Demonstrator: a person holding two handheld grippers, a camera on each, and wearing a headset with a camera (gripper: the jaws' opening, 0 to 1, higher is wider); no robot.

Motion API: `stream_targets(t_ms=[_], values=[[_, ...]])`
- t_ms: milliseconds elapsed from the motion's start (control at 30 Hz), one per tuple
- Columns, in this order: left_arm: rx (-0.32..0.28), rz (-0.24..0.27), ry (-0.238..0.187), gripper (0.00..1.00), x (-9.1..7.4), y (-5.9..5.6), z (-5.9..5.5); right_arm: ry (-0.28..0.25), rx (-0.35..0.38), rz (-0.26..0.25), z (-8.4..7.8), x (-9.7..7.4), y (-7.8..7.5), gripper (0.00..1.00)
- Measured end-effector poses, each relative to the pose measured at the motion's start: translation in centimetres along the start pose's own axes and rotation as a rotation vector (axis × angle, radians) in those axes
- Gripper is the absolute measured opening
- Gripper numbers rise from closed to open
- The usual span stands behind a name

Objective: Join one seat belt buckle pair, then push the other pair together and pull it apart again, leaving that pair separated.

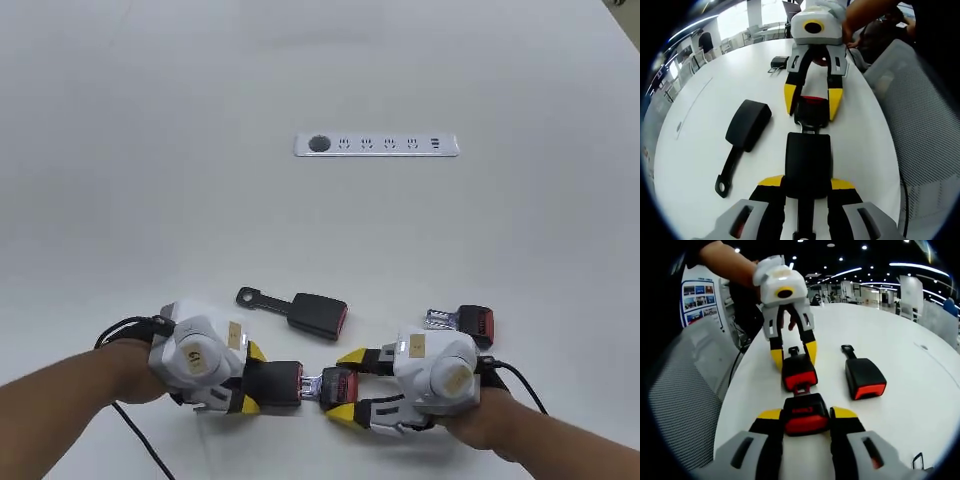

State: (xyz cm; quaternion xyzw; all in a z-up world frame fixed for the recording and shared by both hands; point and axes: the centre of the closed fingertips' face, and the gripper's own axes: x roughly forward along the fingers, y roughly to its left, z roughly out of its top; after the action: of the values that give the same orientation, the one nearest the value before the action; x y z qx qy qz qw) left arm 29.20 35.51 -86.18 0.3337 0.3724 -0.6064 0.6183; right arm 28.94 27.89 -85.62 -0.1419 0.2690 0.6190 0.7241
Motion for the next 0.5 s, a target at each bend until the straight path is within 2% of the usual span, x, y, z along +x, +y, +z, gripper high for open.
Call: stream_targets(t_ms=[167,500], values=[[0.016,-0.008,0.008,0.33,0.0,0.0,0.0,0.022,-0.006,0.005,0.1,0.3,0.1,0.37],[0.038,-0.018,0.016,0.33,0.1,-0.1,-0.1,0.024,-0.012,0.005,0.8,1.4,0.5,0.36]])
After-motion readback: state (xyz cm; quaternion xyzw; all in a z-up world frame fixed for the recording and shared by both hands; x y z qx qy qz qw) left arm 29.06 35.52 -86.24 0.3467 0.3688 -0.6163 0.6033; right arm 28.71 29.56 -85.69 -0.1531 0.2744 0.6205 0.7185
